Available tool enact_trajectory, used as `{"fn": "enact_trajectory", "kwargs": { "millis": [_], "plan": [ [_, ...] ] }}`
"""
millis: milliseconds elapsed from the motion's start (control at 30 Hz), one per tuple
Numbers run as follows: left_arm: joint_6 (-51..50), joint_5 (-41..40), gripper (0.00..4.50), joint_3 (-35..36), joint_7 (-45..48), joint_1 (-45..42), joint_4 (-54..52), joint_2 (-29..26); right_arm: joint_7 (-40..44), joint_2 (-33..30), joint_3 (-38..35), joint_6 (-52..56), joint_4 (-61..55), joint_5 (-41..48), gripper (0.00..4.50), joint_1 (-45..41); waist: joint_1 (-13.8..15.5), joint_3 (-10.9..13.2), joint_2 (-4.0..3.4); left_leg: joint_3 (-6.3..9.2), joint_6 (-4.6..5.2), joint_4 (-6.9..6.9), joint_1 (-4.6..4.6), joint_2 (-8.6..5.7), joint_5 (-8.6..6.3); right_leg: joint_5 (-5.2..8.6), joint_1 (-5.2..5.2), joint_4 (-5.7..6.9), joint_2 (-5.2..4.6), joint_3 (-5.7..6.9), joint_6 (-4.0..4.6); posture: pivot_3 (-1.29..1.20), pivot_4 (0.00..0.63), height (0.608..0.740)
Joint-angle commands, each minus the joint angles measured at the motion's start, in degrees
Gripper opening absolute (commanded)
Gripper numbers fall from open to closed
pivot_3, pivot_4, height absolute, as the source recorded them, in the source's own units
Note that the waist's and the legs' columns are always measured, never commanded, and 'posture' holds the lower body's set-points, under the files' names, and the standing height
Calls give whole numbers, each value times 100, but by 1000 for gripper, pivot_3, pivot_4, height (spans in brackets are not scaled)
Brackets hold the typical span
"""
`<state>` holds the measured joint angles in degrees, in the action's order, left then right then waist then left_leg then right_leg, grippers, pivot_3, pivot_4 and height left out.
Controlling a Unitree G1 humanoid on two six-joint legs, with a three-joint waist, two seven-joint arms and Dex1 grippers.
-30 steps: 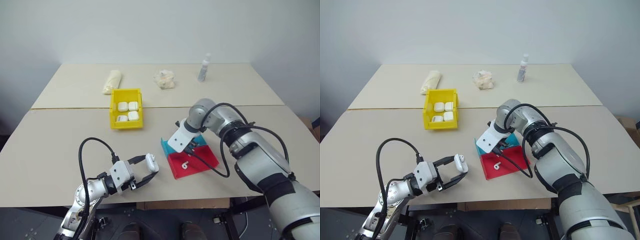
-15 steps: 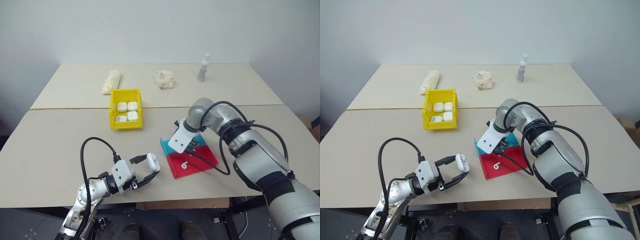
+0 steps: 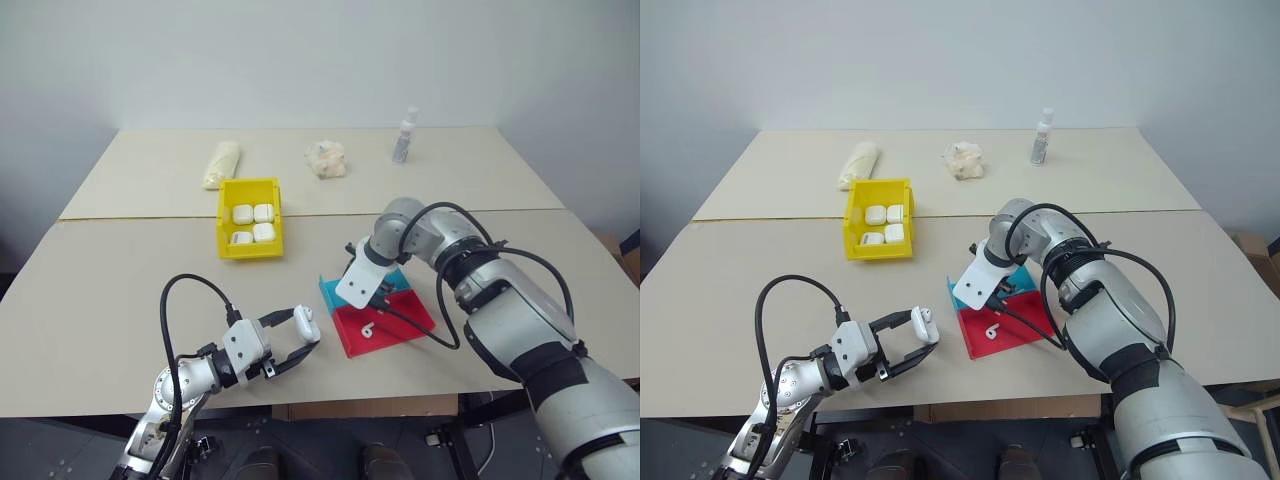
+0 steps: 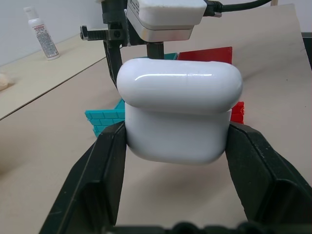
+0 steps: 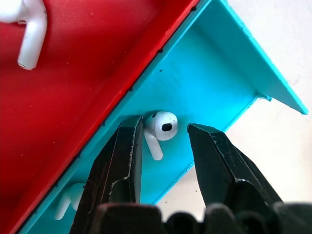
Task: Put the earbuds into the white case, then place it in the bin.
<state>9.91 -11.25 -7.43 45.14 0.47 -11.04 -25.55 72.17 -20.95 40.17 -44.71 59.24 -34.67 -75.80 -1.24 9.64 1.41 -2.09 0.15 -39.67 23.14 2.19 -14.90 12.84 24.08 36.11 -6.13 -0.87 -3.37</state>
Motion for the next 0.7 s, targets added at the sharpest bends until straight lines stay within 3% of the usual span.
{"fn": "enact_trajectory", "kwargs": {
  "millis": [33,233,300,633,700],
  "plan": [
    [63,-27,2755,4,-43,8,-239,10,11,31,97,-154,92,-63,1930,41,1,-1,0,0,0,0,-1,0,0,0,-1,0,0,0,0,0,150,740],
    [58,2,2755,8,-45,17,-232,-14,99,-22,132,-323,117,-91,1930,78,1,-4,-3,0,0,2,-4,0,0,1,-3,-1,0,0,1,0,150,740],
    [52,5,2755,11,-47,20,-242,-20,61,-31,126,-378,113,-91,1545,98,1,-4,-3,0,0,3,-4,0,0,1,-3,-1,0,0,1,0,150,740],
    [-13,-2,2755,16,-82,2,-284,-13,-5,13,122,-441,130,-89,1545,104,-27,-6,-4,-1,0,3,-8,0,0,1,-5,0,0,-1,2,0,150,740],
    [-24,-4,2755,16,-90,-6,-290,-18,-8,2,124,-439,139,-106,1176,100,-32,-6,-4,0,0,4,-8,1,0,2,-5,0,0,-1,3,0,150,740]
  ]
}}
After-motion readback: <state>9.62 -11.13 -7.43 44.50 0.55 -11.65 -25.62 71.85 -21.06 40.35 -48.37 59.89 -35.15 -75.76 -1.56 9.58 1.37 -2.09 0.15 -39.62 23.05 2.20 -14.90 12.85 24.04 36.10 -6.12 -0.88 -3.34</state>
